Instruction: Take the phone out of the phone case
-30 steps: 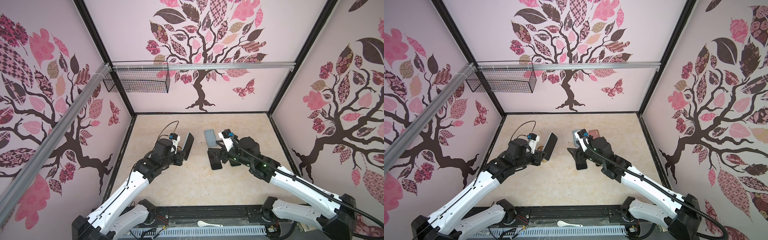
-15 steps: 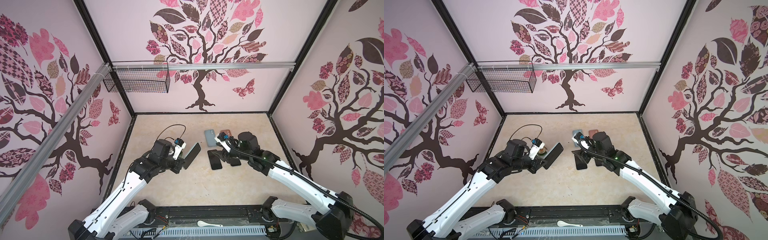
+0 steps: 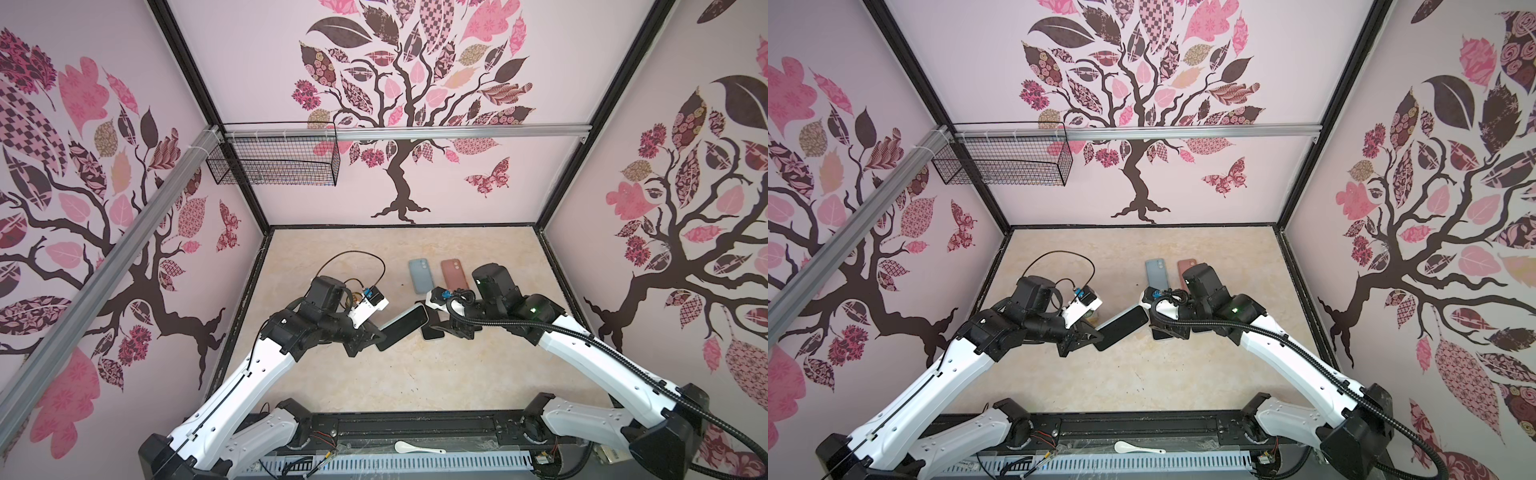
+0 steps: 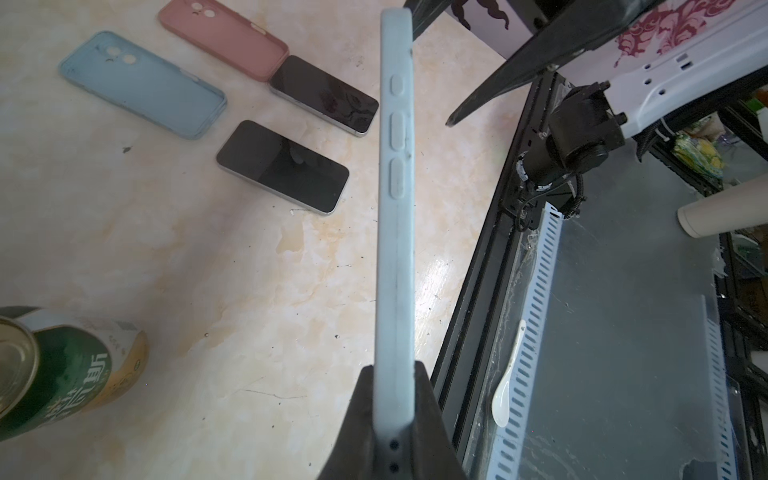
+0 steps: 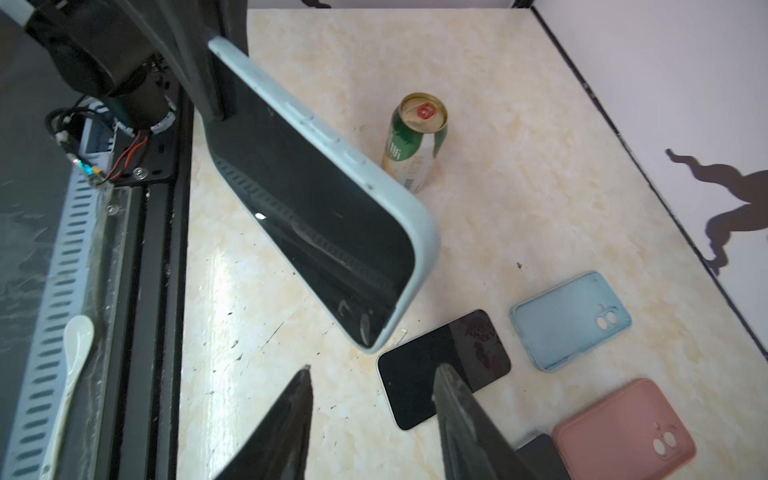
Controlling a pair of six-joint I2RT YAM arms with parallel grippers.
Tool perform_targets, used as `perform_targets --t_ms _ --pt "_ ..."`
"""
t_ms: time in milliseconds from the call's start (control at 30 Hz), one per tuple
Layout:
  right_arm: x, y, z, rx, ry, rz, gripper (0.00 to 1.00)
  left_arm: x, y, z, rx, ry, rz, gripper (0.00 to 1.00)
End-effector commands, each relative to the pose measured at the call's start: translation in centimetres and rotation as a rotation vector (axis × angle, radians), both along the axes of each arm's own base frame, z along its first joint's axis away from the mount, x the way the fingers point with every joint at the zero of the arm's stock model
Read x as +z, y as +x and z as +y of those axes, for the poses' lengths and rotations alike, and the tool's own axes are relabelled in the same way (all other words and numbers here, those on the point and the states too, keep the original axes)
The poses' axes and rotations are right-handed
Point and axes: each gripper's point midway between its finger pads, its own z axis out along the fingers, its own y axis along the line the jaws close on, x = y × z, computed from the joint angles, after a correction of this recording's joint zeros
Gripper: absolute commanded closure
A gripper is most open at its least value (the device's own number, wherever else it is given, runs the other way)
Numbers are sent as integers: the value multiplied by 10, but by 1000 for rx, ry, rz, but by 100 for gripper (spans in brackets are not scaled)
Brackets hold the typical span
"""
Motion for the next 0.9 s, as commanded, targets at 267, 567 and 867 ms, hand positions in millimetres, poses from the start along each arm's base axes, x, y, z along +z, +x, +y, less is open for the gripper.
perform_targets --t_ms 267,567,867 --pt "-6 -39 9 272 42 110 46 34 -8 -10 -194 -77 -201 100" --pt "-3 -46 11 380 44 65 48 37 -16 -14 -273 -86 -175 100" --pt "1 -50 9 412 37 34 54 38 -14 -9 -263 -43 -195 100"
